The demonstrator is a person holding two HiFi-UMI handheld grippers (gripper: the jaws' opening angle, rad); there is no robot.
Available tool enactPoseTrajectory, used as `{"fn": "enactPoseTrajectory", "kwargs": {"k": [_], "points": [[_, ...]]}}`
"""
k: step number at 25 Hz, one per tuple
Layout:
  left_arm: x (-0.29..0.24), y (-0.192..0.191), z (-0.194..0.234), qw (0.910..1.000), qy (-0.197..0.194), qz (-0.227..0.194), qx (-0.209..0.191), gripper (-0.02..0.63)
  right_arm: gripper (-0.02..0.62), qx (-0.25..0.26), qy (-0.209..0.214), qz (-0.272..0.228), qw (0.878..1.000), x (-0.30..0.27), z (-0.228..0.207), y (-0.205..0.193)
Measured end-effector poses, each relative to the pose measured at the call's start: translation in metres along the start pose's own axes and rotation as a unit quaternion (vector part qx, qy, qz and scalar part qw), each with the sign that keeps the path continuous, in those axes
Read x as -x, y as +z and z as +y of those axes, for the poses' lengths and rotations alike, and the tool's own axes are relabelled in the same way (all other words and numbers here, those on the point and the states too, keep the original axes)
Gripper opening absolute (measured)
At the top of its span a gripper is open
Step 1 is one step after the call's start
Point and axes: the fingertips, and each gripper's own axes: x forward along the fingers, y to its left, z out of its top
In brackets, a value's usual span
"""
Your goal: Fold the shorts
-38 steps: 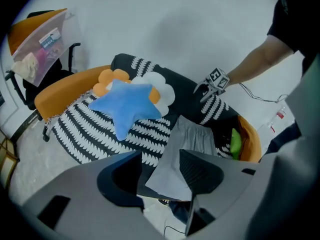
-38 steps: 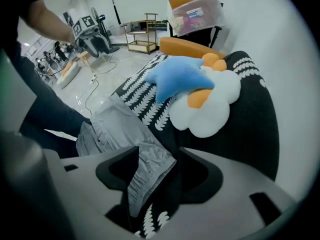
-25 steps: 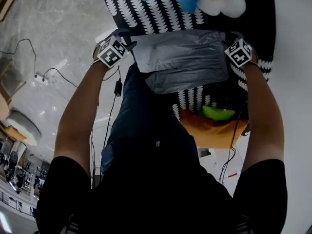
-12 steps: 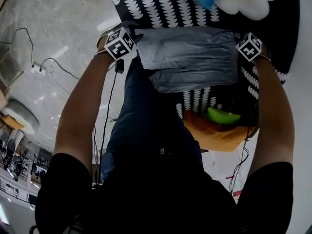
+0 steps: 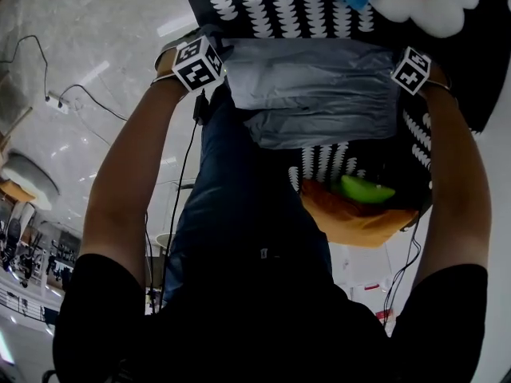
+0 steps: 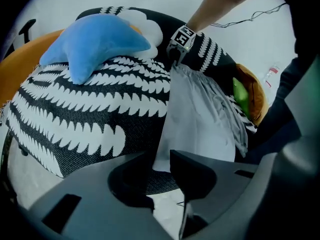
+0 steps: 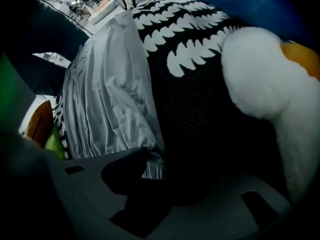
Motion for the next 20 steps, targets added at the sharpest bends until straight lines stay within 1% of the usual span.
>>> {"fn": "enactPoseTrajectory", "kwargs": {"k": [3, 5, 8, 13, 17, 20], "points": [[-0.005, 0.002, 0.001, 1.0, 0.0, 0.005, -0.008, 0.087, 0.14, 0.015, -0.001, 0.014, 1.0, -0.004, -0.002, -0.002], [-0.006, 0.002, 0.0, 1.0, -0.002, 0.003, -0.006, 0.054, 0.135, 0.024, -0.003, 0.022, 0.999, -0.007, -0.002, -0.002], [-0.006, 0.001, -0.002, 1.0, -0.009, -0.003, 0.0, 0.04, 0.098, 0.03, 0.007, 0.031, 0.999, -0.009, -0.002, -0.004], [-0.004, -0.009, -0.01, 0.9999, -0.015, 0.001, -0.008, 0.025, 0.04, 0.043, 0.036, 0.037, 0.998, -0.003, 0.0, -0.006], [-0.001, -0.016, -0.013, 0.9999, -0.008, 0.001, -0.006, 0.023, 0.029, 0.063, 0.029, 0.039, 0.997, 0.002, -0.004, -0.006], [0.005, -0.018, -0.025, 0.9998, -0.008, 0.004, -0.015, 0.023, 0.028, 0.075, 0.025, 0.036, 0.996, 0.005, 0.006, -0.011]]}}
